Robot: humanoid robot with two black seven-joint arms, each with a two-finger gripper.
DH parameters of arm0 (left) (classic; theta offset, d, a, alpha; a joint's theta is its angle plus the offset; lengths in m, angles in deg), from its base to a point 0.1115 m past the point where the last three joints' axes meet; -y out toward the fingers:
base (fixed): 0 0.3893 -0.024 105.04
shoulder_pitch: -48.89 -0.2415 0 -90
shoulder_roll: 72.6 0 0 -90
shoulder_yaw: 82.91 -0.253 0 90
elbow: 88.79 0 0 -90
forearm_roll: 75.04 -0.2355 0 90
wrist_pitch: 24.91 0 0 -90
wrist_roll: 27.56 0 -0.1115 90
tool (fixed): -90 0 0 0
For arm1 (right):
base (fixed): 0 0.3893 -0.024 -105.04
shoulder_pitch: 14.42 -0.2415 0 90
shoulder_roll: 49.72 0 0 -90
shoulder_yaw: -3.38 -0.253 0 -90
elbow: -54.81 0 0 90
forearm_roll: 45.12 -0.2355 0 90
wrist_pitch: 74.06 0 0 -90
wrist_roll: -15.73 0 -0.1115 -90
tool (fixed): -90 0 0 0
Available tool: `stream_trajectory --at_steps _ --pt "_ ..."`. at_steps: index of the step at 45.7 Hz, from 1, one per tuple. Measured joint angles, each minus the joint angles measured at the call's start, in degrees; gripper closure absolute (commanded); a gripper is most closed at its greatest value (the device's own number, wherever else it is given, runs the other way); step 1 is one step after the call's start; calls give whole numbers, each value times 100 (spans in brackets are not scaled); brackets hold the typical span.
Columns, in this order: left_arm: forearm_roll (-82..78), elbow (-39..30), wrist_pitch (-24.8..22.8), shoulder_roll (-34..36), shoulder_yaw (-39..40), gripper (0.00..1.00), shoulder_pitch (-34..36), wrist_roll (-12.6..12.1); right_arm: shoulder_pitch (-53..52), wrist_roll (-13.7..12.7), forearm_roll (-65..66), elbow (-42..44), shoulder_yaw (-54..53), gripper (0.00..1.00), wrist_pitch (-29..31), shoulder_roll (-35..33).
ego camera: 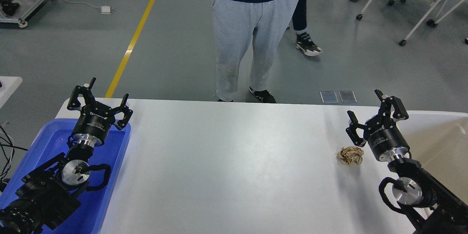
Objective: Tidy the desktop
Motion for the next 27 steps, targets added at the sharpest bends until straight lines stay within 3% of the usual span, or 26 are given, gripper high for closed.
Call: stream_trajectory --at_steps 9,27 --pt "1 0 0 -3 0 0 0 0 -281 -6 348 -187 578 0 -356 -329" --pt "1 0 0 0 0 0 0 0 -884 -57 2278 -564 1865 0 -1192 -1067"
